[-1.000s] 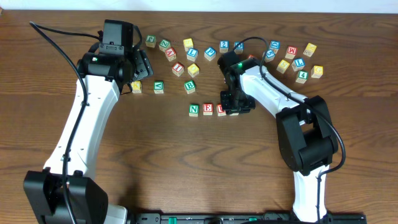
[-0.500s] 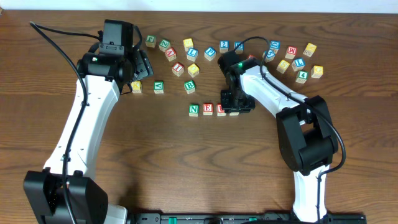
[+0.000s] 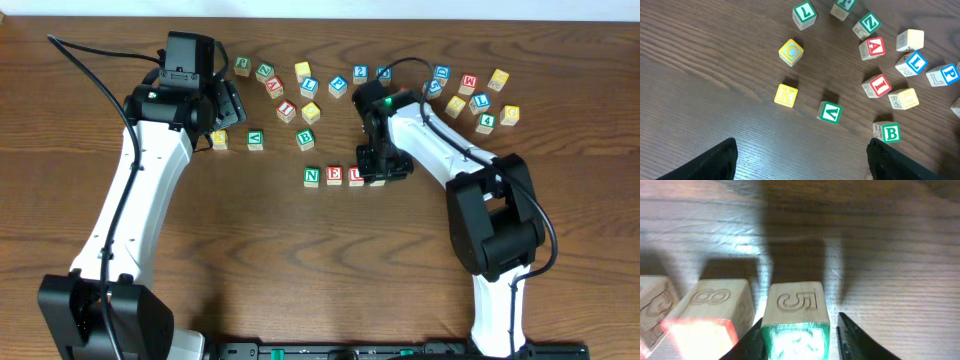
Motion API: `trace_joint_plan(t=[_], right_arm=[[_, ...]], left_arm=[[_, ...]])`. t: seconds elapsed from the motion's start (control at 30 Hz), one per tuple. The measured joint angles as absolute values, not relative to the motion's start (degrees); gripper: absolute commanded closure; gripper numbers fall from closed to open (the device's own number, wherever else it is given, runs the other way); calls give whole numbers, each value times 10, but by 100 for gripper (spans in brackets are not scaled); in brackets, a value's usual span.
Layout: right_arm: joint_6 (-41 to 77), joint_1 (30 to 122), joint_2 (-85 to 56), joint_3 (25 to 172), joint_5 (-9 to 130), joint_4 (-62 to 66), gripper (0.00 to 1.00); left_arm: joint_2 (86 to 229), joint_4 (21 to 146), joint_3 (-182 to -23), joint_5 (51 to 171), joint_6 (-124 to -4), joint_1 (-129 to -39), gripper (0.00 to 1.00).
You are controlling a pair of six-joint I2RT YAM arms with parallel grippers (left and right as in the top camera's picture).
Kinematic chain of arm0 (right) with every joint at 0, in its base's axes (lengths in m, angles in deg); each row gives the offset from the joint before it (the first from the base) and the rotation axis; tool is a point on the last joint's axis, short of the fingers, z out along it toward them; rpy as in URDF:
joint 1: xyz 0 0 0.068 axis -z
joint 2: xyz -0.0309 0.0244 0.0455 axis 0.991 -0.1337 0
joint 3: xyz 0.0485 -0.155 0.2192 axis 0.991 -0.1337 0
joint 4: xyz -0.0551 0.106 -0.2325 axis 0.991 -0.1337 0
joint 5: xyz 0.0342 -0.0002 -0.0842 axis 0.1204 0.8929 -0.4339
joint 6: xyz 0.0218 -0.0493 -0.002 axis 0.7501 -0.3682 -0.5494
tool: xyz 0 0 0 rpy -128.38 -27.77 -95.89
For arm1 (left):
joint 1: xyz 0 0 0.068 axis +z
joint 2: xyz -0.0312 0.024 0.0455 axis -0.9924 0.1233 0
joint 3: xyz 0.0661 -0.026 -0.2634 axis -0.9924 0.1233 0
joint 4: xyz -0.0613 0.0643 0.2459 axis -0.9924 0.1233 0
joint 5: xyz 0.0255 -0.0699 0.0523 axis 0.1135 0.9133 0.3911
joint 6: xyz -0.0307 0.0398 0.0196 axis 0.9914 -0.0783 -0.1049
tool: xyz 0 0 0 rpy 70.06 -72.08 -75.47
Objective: Spell out NEURIPS
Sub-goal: 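Open the right gripper and lift it back toward the pile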
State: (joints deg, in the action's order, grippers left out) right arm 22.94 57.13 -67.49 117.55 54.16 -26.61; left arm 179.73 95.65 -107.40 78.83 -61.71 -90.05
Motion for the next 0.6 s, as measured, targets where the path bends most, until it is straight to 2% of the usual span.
trace_joint_plan(t=[0.2,0.43,0.5,0.57,0.6], right_arm=[[215,571,-675,1242,542,-321,48],[211,571,-675,1325,541,-388,48],[208,572,-675,1353,542,-400,48],[205,575,-675,1381,542,-413,45],[203,577,-675,1395,542,-416,42]], left_arm=[[1797,956,-1074,789,-617,-901,19],[1797,957,-1074,789,-617,-901,18],[1797,956,-1074,789,-617,-901,10],[1797,957,-1074,789,-616,-901,6],[1797,957,-1074,788,-616,-901,0]])
